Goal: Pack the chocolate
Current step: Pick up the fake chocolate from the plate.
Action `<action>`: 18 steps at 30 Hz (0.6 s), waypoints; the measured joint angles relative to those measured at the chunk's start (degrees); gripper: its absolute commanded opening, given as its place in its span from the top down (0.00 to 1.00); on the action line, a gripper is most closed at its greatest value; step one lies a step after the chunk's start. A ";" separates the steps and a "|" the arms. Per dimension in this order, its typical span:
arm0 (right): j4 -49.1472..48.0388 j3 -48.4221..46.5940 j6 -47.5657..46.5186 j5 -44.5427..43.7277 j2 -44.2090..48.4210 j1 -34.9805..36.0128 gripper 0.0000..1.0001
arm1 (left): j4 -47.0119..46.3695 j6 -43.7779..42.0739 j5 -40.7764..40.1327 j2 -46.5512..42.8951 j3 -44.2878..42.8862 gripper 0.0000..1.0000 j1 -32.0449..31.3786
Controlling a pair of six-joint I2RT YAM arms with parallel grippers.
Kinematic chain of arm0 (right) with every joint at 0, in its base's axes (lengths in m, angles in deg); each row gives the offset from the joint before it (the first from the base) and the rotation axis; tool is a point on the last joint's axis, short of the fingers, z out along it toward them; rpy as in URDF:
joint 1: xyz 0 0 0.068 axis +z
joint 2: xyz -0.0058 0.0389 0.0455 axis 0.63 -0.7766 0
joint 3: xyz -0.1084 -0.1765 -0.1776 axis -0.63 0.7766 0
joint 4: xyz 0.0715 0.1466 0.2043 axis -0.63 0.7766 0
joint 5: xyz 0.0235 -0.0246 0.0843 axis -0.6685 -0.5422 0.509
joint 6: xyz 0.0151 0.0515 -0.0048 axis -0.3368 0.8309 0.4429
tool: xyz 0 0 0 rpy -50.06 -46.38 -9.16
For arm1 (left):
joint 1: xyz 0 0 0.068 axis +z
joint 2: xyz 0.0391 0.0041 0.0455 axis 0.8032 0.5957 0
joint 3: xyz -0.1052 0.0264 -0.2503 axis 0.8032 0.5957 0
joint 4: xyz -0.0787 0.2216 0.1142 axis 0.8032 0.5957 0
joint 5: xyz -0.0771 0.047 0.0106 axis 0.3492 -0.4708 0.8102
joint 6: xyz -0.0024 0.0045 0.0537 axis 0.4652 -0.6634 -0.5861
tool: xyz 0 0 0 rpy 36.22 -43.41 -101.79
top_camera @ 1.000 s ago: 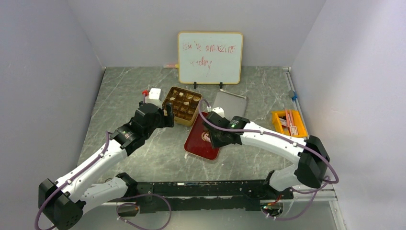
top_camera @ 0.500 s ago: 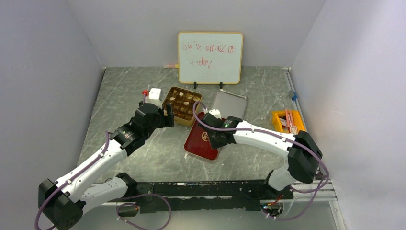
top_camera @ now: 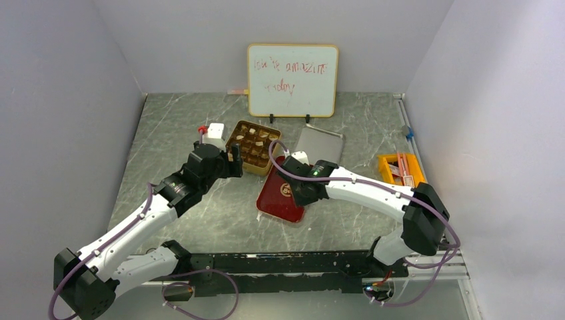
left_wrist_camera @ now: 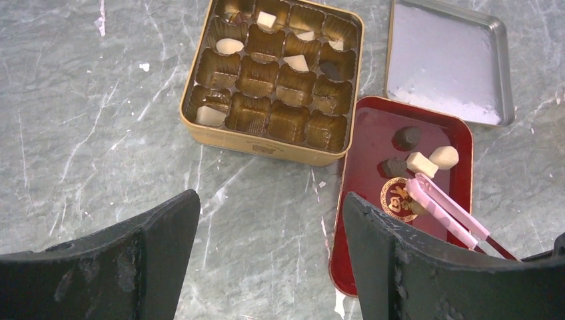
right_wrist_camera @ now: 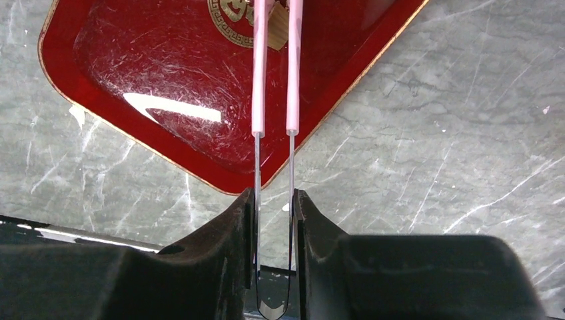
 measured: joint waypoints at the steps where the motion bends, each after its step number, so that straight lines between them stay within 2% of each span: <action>1: 0.17 -0.04 -0.02 0.02 0.04 0.00 0.70 | -0.17 0.00 0.00 0.02 0.02 0.17 0.00; 18: -2.23 -2.14 -2.58 0.11 -5.01 0.00 0.66 | -0.59 -0.02 -0.02 0.04 0.02 0.17 0.00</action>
